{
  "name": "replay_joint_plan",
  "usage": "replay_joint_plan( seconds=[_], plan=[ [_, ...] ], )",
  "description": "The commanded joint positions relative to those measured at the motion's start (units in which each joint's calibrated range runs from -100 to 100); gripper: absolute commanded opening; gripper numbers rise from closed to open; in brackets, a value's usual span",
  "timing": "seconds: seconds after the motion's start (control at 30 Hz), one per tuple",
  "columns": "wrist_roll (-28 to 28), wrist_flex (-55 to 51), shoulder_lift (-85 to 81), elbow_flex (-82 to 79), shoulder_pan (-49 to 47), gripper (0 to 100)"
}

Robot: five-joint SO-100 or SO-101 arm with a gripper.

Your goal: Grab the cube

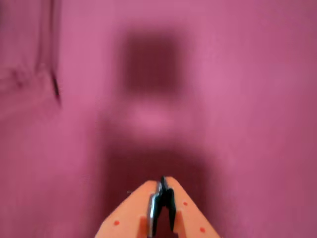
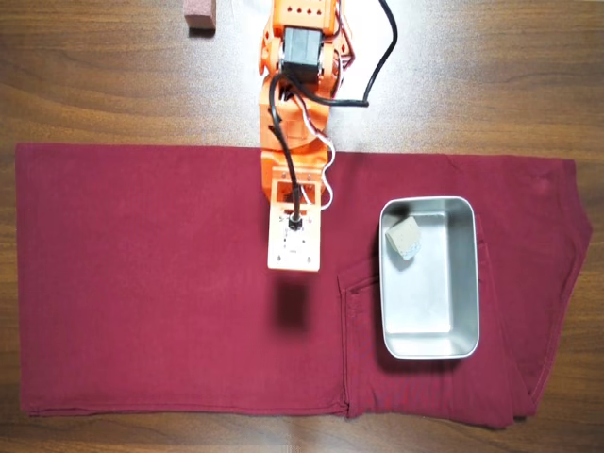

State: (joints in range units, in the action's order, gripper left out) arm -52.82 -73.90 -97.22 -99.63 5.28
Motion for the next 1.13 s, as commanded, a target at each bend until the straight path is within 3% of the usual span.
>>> replay_joint_plan(
  seconds=[0.0, 0.1, 0.2, 1.1],
  plan=[
    [1.5, -12.2, -1.1, -0.3, -0.1, 0],
    [4.7, -26.1, -1.1, -0.4, -1.1, 0],
    [6.9, -26.1, -1.2, -0.4, -1.0, 0],
    [5.9, -26.1, -1.2, -0.4, -1.0, 0]
  ],
)
